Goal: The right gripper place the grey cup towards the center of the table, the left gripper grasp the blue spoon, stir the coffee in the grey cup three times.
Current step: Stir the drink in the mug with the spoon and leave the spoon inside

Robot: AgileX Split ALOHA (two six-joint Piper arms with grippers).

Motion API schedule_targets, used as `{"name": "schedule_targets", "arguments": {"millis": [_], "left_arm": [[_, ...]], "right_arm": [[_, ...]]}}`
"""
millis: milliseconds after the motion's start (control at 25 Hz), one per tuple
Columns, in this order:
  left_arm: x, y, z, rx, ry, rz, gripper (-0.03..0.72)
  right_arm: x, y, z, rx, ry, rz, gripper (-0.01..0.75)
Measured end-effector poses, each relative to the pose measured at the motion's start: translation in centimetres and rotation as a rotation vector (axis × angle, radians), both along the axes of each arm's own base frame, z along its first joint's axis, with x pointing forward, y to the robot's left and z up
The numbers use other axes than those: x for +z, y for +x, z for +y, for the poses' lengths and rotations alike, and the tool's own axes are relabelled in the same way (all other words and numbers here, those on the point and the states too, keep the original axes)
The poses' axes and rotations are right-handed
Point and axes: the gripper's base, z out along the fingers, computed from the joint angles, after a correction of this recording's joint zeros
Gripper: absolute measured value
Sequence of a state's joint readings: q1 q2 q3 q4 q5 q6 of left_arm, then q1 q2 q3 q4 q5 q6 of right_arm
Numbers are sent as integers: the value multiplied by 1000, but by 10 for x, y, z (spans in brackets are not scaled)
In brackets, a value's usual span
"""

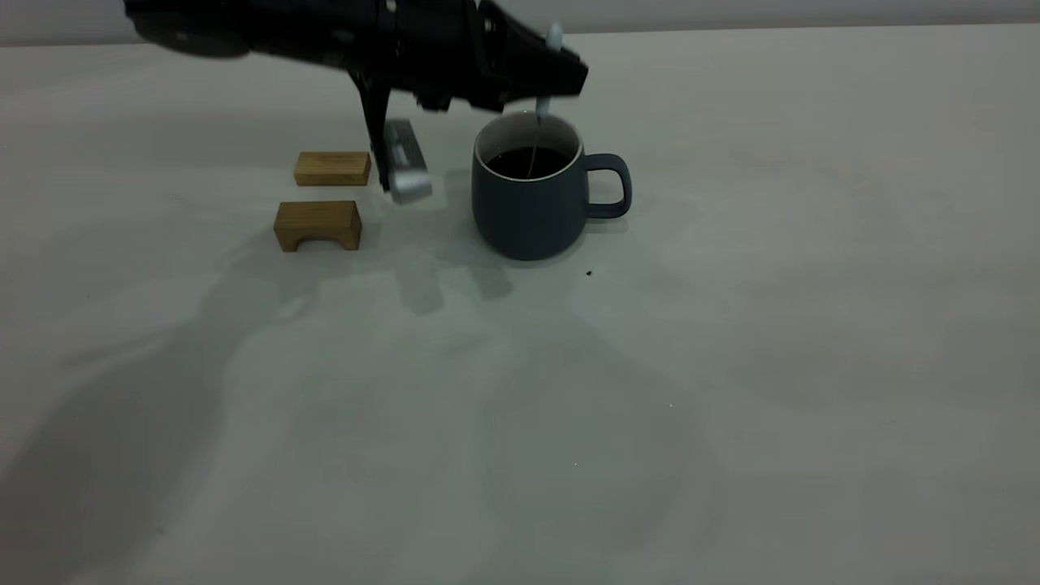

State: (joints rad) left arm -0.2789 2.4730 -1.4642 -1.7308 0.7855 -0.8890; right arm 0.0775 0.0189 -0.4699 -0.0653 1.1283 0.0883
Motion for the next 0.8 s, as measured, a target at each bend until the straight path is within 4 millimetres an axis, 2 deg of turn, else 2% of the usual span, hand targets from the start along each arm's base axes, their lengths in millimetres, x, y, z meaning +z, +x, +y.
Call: {"name": "schedule_targets", "arguments": {"millis": [360, 480, 680, 800], "left_arm": [[-9, 11, 20, 76, 74, -24, 135], [-7, 17, 21, 92, 91, -52, 135], [-9, 30, 9, 82, 84, -97, 135], [-13, 29, -3, 55, 77, -104, 135]], "right_arm": [[0, 0, 0, 0, 0, 0, 527], [0, 0, 0, 0, 0, 0, 527], [0, 0, 0, 0, 0, 0, 527], [0, 0, 0, 0, 0, 0, 527]]}}
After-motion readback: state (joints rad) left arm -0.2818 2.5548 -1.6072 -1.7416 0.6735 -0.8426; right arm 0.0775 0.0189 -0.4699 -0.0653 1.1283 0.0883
